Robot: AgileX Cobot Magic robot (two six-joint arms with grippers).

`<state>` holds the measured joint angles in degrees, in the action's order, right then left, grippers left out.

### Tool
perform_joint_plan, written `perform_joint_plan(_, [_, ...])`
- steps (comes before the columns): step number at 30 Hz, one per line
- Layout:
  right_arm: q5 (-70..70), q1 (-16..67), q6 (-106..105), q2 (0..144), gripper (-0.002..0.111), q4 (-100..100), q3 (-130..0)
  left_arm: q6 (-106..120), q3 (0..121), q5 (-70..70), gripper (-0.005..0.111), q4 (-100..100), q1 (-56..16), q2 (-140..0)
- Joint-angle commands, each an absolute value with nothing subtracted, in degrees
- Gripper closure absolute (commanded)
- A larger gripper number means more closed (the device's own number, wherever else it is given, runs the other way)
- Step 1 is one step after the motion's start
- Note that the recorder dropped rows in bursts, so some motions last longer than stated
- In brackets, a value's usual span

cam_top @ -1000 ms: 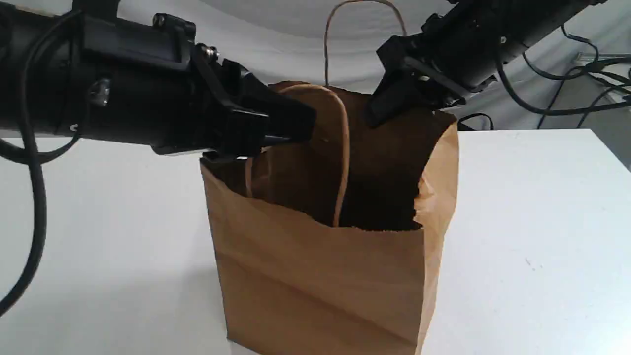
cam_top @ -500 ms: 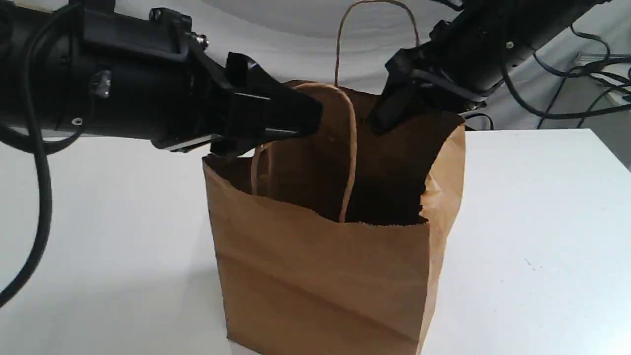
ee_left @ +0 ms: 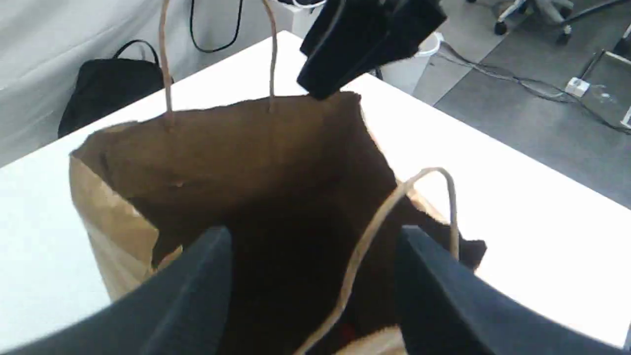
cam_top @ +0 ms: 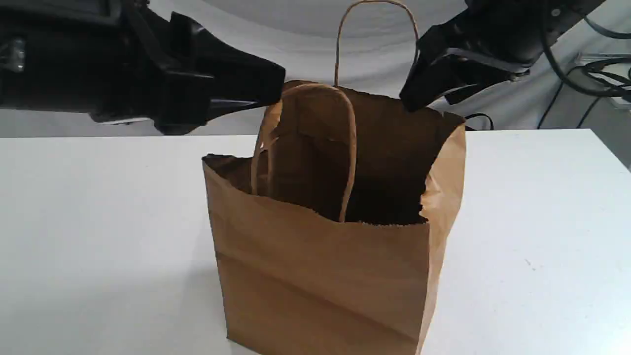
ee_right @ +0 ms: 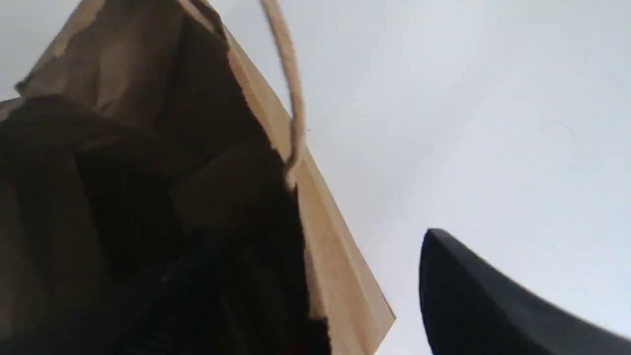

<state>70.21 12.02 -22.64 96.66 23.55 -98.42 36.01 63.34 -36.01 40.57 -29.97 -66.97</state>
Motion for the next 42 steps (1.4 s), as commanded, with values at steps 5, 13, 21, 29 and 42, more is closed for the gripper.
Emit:
perform_joint_plan(5, [69.96, 11.92, -22.06, 90.64, 0.093, 24.51, -98.69, 27.35, 62.88, -47.35, 0.089, 27.36, -30.18, -63.25])
perform_joint_plan(13, [66.72, 11.92, -22.19, 80.74, 0.108, 25.99, -89.67, 27.24, 57.52, -46.96, 0.107, 25.81, -30.18, -55.72])
perform_joint_plan(21, [44.99, 11.92, -23.5, 63.49, 0.108, 26.1, -66.6, 27.0, 41.92, -26.35, 0.107, 30.15, -30.18, -40.04])
perform_joint_plan(29, [35.38, 11.92, -23.5, 52.71, 0.108, 27.53, -53.1, 27.0, 32.96, -12.22, 0.107, 32.56, -30.18, -28.57])
perform_joint_plan(42, [35.38, 11.92, -23.5, 51.86, 0.108, 27.86, -52.54, 27.0, 32.2, -25.31, 0.107, 32.34, -30.18, -27.36])
